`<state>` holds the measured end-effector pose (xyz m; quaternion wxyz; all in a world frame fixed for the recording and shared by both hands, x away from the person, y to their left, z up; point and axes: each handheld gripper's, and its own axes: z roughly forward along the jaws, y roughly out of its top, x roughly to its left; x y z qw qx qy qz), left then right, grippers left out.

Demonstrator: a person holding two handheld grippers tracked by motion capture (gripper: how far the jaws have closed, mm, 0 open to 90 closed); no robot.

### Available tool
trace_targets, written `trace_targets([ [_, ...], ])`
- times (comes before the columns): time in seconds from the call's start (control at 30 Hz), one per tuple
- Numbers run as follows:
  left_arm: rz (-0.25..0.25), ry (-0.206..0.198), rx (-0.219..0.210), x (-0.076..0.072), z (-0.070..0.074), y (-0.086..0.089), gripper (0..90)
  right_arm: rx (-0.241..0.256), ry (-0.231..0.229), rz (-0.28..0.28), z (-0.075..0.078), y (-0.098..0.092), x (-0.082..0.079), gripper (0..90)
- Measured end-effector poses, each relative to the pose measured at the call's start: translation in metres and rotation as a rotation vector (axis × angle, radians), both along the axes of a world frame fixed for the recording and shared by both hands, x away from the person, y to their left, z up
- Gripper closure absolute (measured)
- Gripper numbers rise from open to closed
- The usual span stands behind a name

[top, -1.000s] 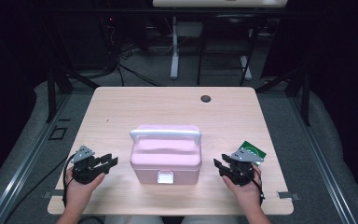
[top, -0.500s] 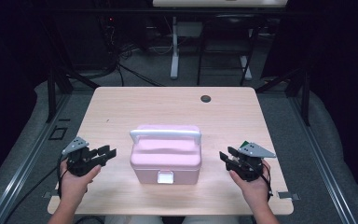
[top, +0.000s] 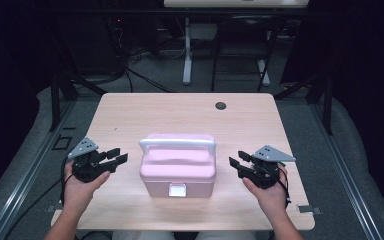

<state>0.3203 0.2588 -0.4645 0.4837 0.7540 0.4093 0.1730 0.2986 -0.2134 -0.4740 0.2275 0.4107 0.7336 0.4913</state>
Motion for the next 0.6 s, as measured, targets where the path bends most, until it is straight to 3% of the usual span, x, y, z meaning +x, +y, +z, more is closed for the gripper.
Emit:
trace_targets([
  [0.27,-0.036,-0.016,0.003,-0.002,0.01,-0.009,56.9,0.006,-0.022,0.053,0.012,0.011,-0.001,56.6],
  [0.6,-0.05,-0.021,0.001,0.0,0.013,-0.016,56.5,0.003,-0.024,0.096,0.012,0.028,0.003,54.4],
])
